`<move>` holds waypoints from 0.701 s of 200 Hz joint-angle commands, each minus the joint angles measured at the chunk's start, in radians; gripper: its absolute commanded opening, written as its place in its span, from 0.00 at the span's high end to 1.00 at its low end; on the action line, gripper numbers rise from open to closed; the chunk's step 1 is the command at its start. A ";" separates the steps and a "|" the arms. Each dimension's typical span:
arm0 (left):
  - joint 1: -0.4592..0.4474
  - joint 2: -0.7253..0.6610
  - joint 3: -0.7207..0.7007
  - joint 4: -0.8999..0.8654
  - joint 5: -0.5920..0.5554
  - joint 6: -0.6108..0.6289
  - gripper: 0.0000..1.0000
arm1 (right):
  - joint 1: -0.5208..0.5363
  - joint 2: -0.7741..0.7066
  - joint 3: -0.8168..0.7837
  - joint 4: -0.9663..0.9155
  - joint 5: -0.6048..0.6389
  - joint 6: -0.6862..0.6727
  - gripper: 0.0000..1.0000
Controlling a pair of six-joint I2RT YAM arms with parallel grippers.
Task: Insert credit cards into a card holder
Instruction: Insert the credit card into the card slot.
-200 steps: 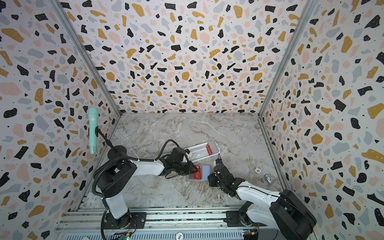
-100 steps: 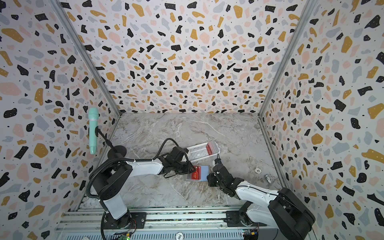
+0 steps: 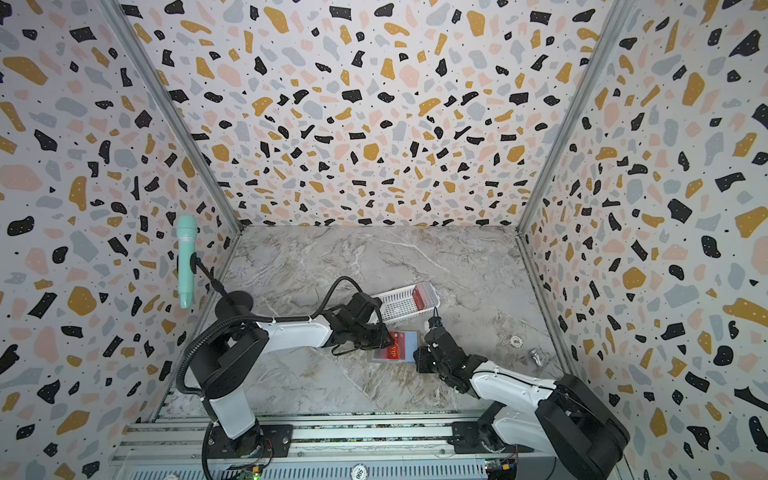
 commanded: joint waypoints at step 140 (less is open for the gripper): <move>-0.028 0.046 0.069 -0.137 -0.059 0.045 0.77 | 0.006 0.015 0.001 -0.083 0.014 -0.008 0.70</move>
